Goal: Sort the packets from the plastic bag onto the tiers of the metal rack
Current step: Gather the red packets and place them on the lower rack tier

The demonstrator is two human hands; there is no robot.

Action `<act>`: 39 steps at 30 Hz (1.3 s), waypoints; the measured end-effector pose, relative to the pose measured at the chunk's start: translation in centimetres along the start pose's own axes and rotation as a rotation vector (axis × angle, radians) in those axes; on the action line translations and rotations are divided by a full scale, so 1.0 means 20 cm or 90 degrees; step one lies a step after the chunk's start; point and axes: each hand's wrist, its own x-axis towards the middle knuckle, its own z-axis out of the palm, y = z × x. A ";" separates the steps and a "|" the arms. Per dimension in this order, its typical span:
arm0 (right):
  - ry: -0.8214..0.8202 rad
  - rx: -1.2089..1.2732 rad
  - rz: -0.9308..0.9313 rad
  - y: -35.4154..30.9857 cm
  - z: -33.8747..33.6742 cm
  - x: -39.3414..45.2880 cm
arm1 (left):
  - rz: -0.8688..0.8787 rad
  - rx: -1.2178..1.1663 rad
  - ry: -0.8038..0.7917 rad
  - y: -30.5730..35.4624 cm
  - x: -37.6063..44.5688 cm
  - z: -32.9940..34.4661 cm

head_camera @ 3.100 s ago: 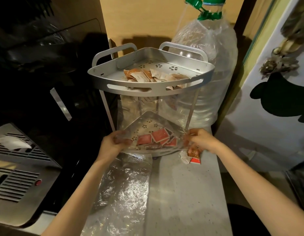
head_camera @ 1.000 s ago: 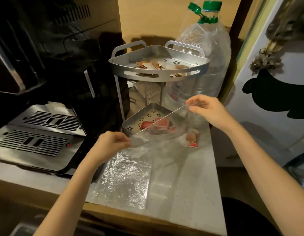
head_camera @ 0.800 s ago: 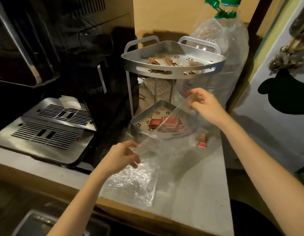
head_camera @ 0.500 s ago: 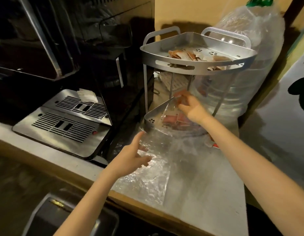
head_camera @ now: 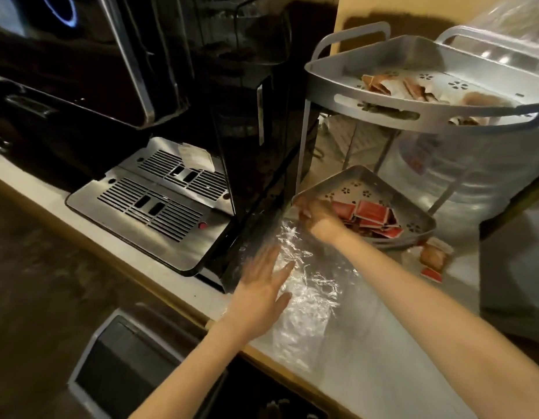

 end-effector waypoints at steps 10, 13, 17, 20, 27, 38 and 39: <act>0.012 0.066 -0.055 0.01 0.12 -0.02 | -0.012 0.031 -0.109 -0.05 0.08 0.23; 0.016 0.063 -0.063 0.03 0.13 -0.06 | -0.012 0.040 -0.111 -0.08 0.08 0.27; 0.017 0.079 -0.055 0.07 0.15 -0.12 | -0.004 0.038 -0.115 -0.10 0.07 0.29; 0.046 0.045 -0.048 0.11 0.13 -0.16 | 0.000 0.023 -0.153 -0.09 0.09 0.26; 0.166 0.001 -0.062 0.24 0.03 -0.29 | -0.054 0.079 -0.194 0.04 0.31 0.06; 0.281 0.173 0.150 0.69 -0.24 -0.61 | 0.242 -0.124 0.122 0.56 0.58 -0.05; 0.285 0.178 0.174 0.74 -0.25 -0.64 | 0.244 -0.173 0.101 0.61 0.60 -0.02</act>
